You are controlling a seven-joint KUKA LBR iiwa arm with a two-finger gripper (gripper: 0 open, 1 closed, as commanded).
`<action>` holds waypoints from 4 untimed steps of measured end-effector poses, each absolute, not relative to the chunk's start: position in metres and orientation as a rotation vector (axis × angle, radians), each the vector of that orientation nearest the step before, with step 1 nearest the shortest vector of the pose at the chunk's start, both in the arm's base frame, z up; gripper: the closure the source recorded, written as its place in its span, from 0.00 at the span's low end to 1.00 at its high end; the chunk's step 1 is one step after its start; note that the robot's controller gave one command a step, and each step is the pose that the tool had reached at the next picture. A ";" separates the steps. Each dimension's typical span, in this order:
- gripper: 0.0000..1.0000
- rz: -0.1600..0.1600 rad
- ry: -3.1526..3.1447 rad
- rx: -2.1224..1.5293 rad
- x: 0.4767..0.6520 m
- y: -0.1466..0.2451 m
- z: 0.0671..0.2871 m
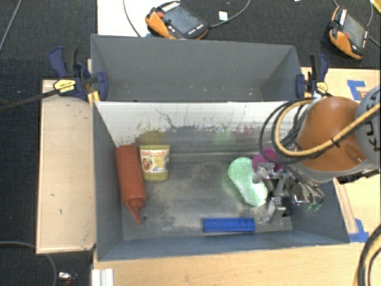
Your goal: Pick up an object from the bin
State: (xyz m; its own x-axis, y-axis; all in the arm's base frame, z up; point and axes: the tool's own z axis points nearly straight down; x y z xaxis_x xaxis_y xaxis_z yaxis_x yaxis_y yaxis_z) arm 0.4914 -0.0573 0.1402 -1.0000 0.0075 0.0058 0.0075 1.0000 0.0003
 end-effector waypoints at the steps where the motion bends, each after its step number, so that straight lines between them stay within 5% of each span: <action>1: 0.00 0.000 -3.144 -0.006 0.493 -0.057 0.145; 2: 0.00 -0.002 -3.149 0.163 0.481 0.015 0.072; 3: 0.00 0.006 -3.156 0.098 0.481 0.007 0.101; 4: 0.00 -0.002 -3.153 0.119 0.479 0.042 0.100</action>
Offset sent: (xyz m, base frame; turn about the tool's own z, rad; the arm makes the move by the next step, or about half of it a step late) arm -0.0136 0.0711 -0.0702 -0.1089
